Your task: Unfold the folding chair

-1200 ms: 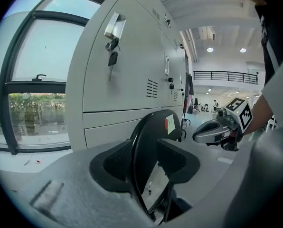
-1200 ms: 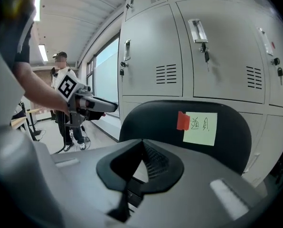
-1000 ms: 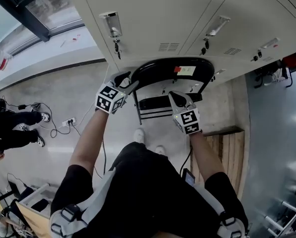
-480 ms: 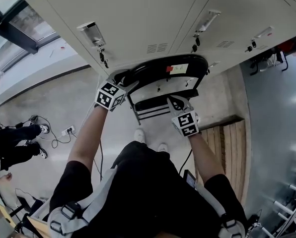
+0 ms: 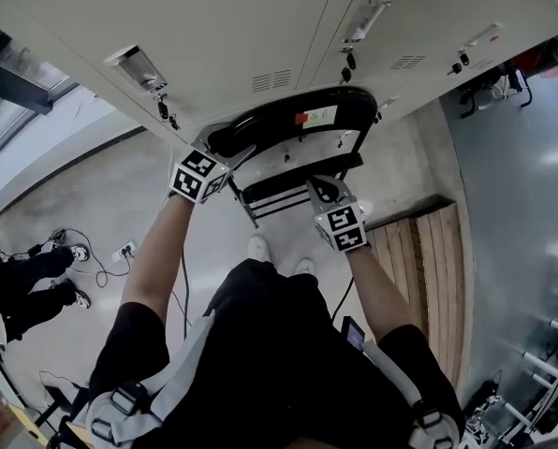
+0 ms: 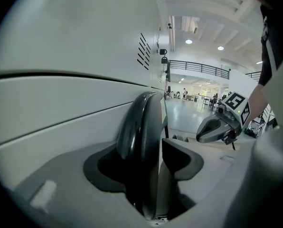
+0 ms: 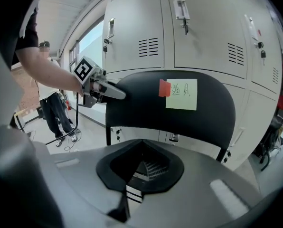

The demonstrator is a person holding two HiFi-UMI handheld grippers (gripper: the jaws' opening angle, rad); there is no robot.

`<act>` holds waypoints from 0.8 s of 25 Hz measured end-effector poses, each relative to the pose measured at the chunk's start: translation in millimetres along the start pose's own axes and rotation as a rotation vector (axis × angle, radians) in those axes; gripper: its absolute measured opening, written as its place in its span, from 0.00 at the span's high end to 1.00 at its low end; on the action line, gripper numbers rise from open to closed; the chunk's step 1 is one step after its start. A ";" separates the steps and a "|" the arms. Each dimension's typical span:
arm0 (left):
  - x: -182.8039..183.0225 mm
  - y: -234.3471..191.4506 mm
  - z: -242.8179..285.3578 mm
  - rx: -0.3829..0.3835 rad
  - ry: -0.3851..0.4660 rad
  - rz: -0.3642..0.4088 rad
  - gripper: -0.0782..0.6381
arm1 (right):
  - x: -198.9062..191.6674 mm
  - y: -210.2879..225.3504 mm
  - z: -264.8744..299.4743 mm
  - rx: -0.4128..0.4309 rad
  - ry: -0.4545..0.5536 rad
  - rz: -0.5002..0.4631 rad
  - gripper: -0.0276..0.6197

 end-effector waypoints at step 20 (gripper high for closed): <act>4.3 54.1 -21.9 -0.038 0.072 0.085 0.66 | -74.7 22.7 -15.3 -0.306 -0.044 1.012 0.58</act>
Point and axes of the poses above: the fingertips, and each gripper's own axes: z forward along the fingers, y to its right, x out of its top, the point moved 2 cm from there along -z, backward along the fingers, and after that the axes turned 6 degrees about z, right-handed, at the moved point
